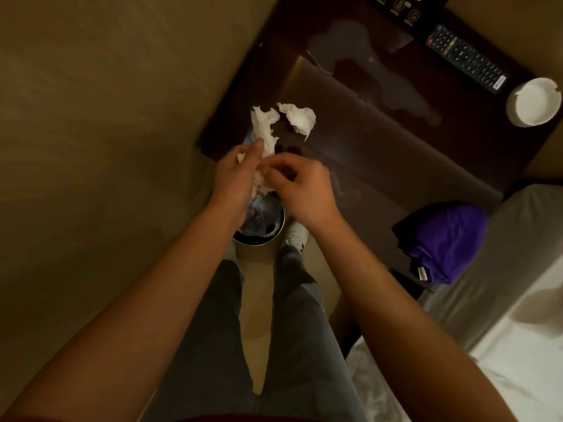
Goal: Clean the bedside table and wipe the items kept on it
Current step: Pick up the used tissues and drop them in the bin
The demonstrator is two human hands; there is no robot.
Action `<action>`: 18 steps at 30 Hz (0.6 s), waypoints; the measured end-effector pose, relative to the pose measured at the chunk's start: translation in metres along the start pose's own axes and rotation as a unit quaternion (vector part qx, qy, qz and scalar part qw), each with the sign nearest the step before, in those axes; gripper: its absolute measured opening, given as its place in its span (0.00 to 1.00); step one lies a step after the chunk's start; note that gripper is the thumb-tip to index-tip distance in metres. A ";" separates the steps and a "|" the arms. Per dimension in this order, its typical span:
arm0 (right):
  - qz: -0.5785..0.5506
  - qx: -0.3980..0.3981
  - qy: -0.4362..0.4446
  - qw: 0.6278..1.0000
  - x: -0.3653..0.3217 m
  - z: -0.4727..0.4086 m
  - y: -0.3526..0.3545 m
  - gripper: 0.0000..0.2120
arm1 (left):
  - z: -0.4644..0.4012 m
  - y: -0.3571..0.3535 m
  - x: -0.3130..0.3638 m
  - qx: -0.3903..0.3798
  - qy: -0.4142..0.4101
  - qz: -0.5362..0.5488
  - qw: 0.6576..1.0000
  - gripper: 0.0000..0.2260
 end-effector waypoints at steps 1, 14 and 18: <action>0.007 0.014 -0.008 1.000 0.003 -0.005 0.004 0.09 | -0.002 0.005 -0.001 0.011 0.006 0.008 1.000 0.08; 0.399 0.045 -0.060 0.914 0.049 -0.101 0.043 0.17 | 0.000 0.023 -0.017 0.016 0.033 0.043 0.998 0.05; 0.300 0.076 -0.039 0.950 0.032 -0.084 0.043 0.10 | -0.001 0.025 -0.017 0.019 0.042 0.047 0.998 0.08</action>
Point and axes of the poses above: each hand's wrist, its own z-axis away from the middle knuckle, its own y-axis out of the back of the hand, x = y × z, the point moved 5 cm from there along -z, towards the middle knuckle, and after that the axes turned 5 degrees about -x, right-handed, at the moved point
